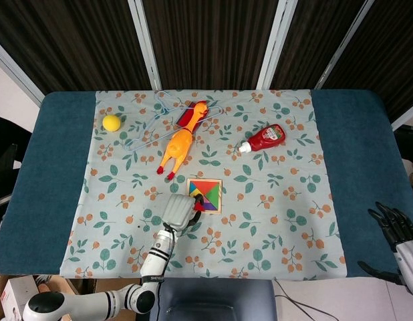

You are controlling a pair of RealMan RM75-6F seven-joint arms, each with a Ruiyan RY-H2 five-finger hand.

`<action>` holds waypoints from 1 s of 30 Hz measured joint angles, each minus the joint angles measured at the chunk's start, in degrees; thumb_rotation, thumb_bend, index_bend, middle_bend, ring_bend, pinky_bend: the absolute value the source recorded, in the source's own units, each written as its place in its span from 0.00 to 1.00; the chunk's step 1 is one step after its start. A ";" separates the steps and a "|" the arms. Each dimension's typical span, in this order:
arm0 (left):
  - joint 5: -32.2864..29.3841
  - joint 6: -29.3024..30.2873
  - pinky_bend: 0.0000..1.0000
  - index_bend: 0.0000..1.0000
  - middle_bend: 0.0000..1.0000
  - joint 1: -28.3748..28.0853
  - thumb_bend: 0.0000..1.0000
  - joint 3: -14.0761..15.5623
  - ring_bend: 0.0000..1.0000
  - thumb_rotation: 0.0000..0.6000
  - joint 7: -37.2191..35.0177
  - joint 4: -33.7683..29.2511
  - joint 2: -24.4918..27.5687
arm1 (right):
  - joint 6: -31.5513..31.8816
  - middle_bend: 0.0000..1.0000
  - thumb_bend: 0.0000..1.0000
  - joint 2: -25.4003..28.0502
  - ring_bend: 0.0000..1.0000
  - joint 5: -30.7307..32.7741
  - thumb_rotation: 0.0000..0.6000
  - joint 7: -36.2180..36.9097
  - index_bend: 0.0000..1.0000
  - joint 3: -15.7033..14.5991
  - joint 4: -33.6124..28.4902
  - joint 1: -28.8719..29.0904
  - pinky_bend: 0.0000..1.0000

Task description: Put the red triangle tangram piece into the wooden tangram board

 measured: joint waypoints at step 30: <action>-1.60 -0.02 1.00 0.44 1.00 -1.62 0.40 -0.57 1.00 1.00 -1.64 7.22 -3.24 | 0.81 0.00 0.20 0.09 0.00 -0.11 1.00 1.07 0.00 -0.01 0.54 -0.48 0.00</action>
